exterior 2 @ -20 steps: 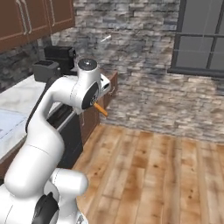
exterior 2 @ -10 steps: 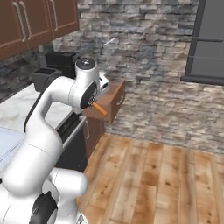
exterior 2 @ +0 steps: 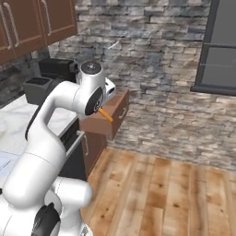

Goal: Pick up the metallic utensils from the counter and place them in the open drawer. Make sure not to pick up any wooden utensils.

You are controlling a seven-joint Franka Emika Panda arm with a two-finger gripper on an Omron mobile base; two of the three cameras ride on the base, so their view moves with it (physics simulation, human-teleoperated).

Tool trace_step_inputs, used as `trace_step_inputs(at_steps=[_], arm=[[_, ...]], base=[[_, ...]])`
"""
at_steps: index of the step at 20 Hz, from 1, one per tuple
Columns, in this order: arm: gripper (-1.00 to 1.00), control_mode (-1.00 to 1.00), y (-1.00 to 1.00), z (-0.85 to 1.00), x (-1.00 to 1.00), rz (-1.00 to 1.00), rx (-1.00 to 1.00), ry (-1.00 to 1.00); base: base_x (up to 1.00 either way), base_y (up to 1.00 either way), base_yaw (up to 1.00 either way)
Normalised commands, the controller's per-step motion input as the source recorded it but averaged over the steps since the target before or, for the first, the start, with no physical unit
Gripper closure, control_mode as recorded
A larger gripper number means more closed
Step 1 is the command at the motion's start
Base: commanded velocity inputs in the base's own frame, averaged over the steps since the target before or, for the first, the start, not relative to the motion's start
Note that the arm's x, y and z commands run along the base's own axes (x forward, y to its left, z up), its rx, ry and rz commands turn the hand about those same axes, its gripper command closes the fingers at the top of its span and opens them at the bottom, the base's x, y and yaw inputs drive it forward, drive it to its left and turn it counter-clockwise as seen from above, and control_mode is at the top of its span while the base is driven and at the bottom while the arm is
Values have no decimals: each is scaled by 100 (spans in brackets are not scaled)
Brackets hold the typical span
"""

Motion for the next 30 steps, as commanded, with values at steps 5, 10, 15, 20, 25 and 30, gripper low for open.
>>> trace_step_inputs(at_steps=[5,10,15,20,25,30], arm=[[100,100,0,0,0,0,0,0],[100,100,0,0,0,0,0,0],[100,100,0,0,0,0,0,0],[100,100,0,0,0,0,0,0],[100,100,0,0,0,0,0,0],[100,-100,20,-29,2,-6,-11,0]], base=[[74,21,0],[85,14,0],[70,24,0],[62,34,0],[32,46,0],[0,7,0]])
